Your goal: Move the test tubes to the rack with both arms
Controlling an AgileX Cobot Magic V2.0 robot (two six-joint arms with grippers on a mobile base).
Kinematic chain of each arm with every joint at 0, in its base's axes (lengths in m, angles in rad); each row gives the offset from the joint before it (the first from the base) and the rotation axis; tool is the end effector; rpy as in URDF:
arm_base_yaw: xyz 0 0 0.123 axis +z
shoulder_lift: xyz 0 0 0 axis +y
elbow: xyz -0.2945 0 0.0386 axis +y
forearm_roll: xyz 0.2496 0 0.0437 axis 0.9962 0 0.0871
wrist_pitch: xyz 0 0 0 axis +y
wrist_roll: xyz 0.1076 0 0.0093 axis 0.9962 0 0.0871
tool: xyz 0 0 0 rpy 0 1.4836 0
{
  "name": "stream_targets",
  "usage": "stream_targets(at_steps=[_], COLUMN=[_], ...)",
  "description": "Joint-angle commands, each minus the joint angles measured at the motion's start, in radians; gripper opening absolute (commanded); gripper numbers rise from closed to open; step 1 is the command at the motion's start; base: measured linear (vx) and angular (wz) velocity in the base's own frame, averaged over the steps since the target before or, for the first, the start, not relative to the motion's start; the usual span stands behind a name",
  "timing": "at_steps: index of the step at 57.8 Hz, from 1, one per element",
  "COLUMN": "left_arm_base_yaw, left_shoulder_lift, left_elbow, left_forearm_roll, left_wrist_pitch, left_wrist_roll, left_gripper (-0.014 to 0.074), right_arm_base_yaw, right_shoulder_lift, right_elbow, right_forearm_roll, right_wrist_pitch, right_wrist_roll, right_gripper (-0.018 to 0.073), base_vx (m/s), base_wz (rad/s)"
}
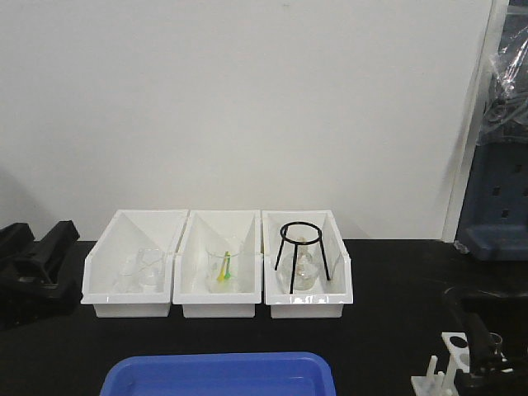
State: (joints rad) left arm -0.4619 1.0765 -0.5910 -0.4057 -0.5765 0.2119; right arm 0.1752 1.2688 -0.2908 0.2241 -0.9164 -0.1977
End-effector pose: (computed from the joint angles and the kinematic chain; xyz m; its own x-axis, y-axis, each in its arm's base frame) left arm 0.2251 -0.0861 0.3374 0.0914 -0.1910 -0.9773 0.2590 0.9522 -0.1618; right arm 0.2310 0.0216 0.2344 0.0130 -0.0575 -0.9983 0.0028 0.9983 -0.0575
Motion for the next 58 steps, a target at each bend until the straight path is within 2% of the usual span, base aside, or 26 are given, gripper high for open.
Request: stream_targets(at_steps=[1, 2, 3, 8, 11, 18, 23, 58], left_arm_base_yaw=[0.001, 0.001, 0.001, 0.001, 0.001, 0.001, 0.001, 0.001], left_shoulder_lift=[-0.019, -0.021, -0.04, -0.071, -0.094, -0.149, -0.183, -0.193], left_elbow=[-0.031, -0.031, -0.031, -0.031, -0.031, -0.031, -0.031, -0.031], left_forearm_roll=[0.01, 0.01, 0.01, 0.011, 0.011, 0.01, 0.01, 0.01], left_wrist_pitch=[-0.084, -0.084, -0.077, -0.074, -0.074, -0.072, -0.067, -0.059], left_wrist_roll=[0.0, 0.0, 0.0, 0.001, 0.02, 0.102, 0.121, 0.123], left_gripper=[0.0444, 0.0444, 0.0444, 0.0444, 0.0444, 0.0444, 0.0444, 0.0444], right_arm_base_yaw=[-0.006, -0.006, -0.006, -0.006, -0.006, -0.006, -0.006, -0.006], right_shoulder_lift=[-0.157, -0.19, -0.332, -0.424, -0.465, -0.525, -0.547, -0.554], right_elbow=[-0.085, -0.104, -0.191, -0.227, -0.229, -0.223, -0.223, -0.223], right_forearm_roll=[-0.02, -0.018, 0.014, 0.018, 0.018, 0.014, 0.014, 0.014], right_wrist_pitch=[0.13, 0.165, 0.432, 0.566, 0.601, 0.652, 0.671, 0.681], right_wrist_roll=[-0.08, -0.095, -0.111, -0.11, -0.11, -0.11, -0.108, -0.108], right_gripper=[0.0557, 0.0557, 0.0557, 0.0554, 0.0551, 0.0545, 0.0542, 0.0542], base_vx=[0.0, 0.0, 0.0, 0.0, 0.0, 0.0, 0.0, 0.0], base_wz=[0.0, 0.0, 0.0, 0.0, 0.0, 0.0, 0.0, 0.0])
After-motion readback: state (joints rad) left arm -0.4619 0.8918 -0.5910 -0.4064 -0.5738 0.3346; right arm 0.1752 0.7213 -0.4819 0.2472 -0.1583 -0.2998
